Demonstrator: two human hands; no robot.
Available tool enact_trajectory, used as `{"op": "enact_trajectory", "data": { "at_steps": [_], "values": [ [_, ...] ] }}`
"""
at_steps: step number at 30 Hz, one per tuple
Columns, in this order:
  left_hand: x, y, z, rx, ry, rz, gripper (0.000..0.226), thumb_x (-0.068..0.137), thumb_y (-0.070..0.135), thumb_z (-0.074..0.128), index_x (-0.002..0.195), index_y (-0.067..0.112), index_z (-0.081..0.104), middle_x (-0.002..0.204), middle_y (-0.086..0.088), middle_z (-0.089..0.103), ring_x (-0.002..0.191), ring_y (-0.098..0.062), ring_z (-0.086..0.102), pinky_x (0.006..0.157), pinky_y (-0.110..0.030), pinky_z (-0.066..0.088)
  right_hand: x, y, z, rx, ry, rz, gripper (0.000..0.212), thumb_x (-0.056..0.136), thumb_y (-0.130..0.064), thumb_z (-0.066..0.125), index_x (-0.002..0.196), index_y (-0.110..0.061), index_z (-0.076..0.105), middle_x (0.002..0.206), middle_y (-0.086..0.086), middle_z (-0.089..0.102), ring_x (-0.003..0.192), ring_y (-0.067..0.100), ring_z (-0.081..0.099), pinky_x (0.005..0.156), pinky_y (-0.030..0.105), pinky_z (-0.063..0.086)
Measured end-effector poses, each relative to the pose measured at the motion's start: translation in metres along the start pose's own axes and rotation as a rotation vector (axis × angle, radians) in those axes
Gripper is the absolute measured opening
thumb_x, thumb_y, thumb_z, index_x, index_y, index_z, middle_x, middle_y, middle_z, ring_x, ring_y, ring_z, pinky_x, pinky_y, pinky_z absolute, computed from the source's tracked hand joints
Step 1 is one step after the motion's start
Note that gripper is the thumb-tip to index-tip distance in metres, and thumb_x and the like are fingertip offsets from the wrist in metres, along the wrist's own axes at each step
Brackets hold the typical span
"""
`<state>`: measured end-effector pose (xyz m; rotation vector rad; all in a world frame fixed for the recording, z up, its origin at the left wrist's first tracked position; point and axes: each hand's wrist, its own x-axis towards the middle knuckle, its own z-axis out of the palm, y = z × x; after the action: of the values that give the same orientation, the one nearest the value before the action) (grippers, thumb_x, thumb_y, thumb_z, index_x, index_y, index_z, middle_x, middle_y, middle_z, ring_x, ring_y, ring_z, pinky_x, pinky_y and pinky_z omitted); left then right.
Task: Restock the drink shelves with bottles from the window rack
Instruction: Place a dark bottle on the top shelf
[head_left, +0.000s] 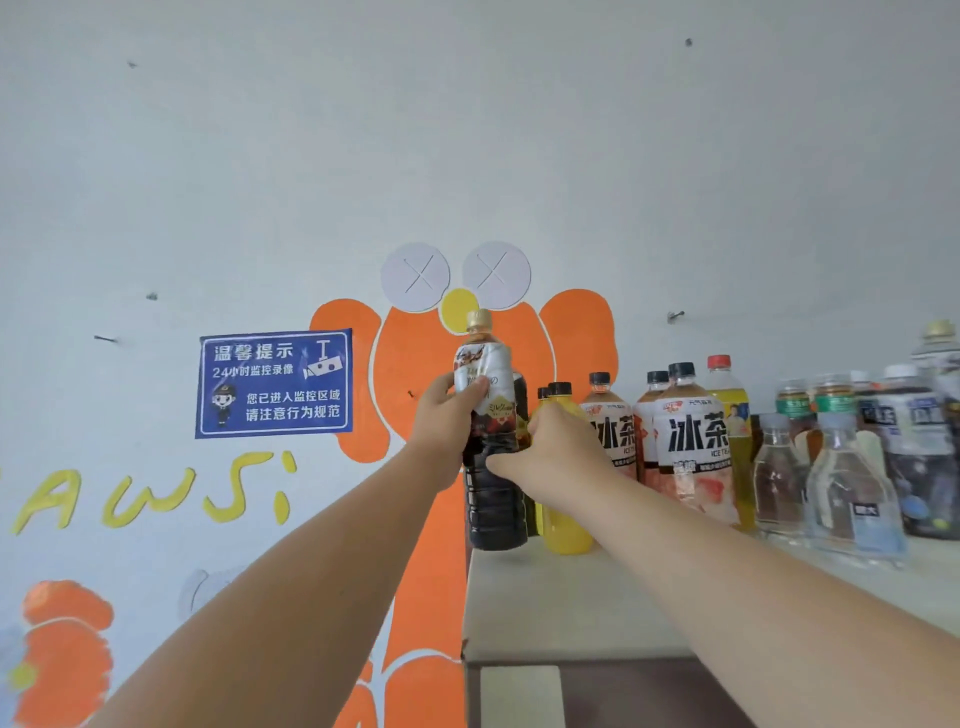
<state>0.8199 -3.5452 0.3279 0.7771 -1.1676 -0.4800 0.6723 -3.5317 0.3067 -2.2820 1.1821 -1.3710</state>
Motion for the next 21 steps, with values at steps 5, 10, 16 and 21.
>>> {"op": "enact_trajectory", "data": {
  "at_steps": [5,10,16,21],
  "values": [
    [0.010,-0.021,0.006,-0.038,-0.007,-0.018,0.026,0.097,0.016,0.062,0.121,0.007,0.062,0.108,-0.022,0.072,0.094,-0.038,0.073,0.081,-0.051,0.061,0.007,0.010,0.029,-0.067,-0.048,-0.001,0.040,0.082,-0.034,0.075,0.104,-0.012,0.049,0.097,0.003,0.059,0.083,0.023,0.057,0.050,0.026,0.036],
    [0.020,-0.033,0.006,-0.040,-0.011,-0.006,0.028,0.095,0.016,0.064,0.122,0.010,0.063,0.110,-0.021,0.072,0.095,-0.039,0.073,0.085,-0.057,0.058,0.015,0.011,0.044,-0.129,-0.075,0.004,0.043,0.086,-0.027,0.073,0.116,-0.010,0.049,0.111,0.009,0.062,0.094,0.029,0.063,0.067,0.034,0.050],
    [0.023,-0.044,0.003,-0.038,-0.001,-0.007,0.026,0.097,0.017,0.062,0.122,0.010,0.063,0.110,-0.022,0.071,0.096,-0.039,0.072,0.084,-0.055,0.059,0.012,0.017,0.044,-0.146,-0.160,0.022,0.038,0.085,-0.023,0.071,0.114,-0.011,0.049,0.110,0.008,0.058,0.091,0.025,0.058,0.053,0.026,0.037],
    [0.023,-0.043,0.006,-0.010,-0.029,-0.008,0.024,0.097,0.018,0.062,0.119,0.008,0.064,0.108,-0.025,0.071,0.095,-0.041,0.071,0.085,-0.059,0.058,0.010,0.013,0.038,-0.199,-0.223,0.030,0.046,0.084,-0.026,0.070,0.121,-0.009,0.046,0.114,0.010,0.057,0.099,0.027,0.057,0.057,0.028,0.039]
  ]
}}
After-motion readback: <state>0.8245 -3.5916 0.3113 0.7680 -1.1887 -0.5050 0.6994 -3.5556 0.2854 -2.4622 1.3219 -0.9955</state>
